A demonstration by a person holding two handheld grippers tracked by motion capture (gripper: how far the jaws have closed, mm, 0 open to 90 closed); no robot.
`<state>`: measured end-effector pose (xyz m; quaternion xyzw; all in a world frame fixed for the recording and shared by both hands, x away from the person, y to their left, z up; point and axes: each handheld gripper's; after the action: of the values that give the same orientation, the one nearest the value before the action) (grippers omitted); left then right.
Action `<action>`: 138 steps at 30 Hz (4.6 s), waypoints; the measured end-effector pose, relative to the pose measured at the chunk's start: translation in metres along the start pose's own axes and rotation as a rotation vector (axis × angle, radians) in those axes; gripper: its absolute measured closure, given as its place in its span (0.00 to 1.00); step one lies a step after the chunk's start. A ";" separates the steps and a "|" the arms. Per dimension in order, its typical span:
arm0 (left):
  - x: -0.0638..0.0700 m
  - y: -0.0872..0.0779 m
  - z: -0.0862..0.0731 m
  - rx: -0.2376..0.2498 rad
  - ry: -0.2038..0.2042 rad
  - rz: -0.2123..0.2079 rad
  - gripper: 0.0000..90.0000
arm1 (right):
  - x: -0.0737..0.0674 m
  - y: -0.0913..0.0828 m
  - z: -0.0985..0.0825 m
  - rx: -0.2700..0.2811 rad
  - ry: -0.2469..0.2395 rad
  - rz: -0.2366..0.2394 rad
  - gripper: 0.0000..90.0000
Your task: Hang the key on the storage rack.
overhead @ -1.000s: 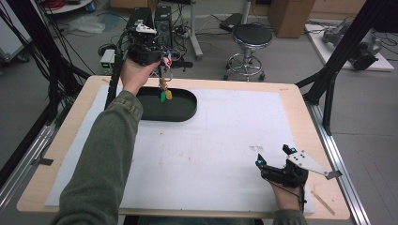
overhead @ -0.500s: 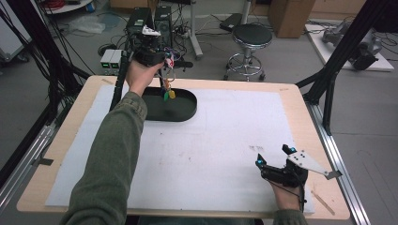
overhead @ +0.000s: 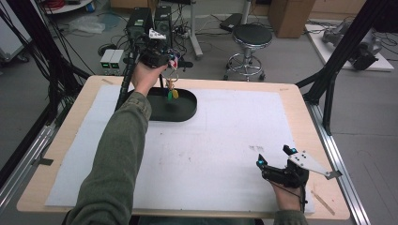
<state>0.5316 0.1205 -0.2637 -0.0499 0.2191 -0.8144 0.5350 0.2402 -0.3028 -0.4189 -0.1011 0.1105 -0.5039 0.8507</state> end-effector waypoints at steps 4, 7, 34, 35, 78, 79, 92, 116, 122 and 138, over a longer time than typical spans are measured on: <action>0.003 0.002 -0.001 -0.004 0.012 0.004 0.90 | 0.000 -0.002 0.000 0.006 0.006 -0.003 0.01; 0.003 0.003 -0.001 -0.014 0.011 -0.003 0.90 | 0.000 -0.002 0.000 0.007 0.005 -0.007 0.01; 0.000 -0.007 -0.010 -0.011 -0.117 -0.031 0.49 | 0.000 0.000 0.000 0.007 0.011 0.001 0.01; -0.003 -0.010 -0.010 -0.010 -0.150 -0.063 0.47 | 0.000 0.000 0.000 0.012 0.008 0.000 0.01; -0.025 -0.070 -0.075 -0.104 -0.127 -0.140 0.02 | -0.005 0.009 0.002 -0.018 -0.016 0.021 0.01; -0.026 -0.072 -0.077 -0.097 -0.127 -0.138 0.02 | -0.005 0.009 0.002 -0.021 -0.015 0.022 0.01; -0.035 -0.091 -0.099 -0.075 -0.145 -0.142 0.02 | -0.005 0.010 0.002 -0.026 -0.017 0.023 0.01; -0.027 -0.107 -0.135 -0.089 -0.144 -0.153 0.02 | -0.004 0.011 0.002 -0.032 -0.021 0.018 0.01; -0.023 -0.109 -0.153 -0.107 -0.158 -0.161 0.02 | -0.004 0.010 0.002 -0.032 -0.019 0.016 0.01; -0.022 -0.121 -0.182 -0.106 -0.206 -0.161 0.02 | -0.004 0.012 0.002 -0.041 -0.027 0.013 0.01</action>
<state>0.3803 0.2354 -0.3743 -0.1790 0.2010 -0.8326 0.4842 0.2488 -0.2937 -0.4197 -0.1247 0.1101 -0.4946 0.8530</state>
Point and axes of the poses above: each handheld gripper's, and its own axes: y roughly forward along the jaws, z roughly out of its top, x roughly to its right, and after that the axes turned 8 degrees about z, right-handed
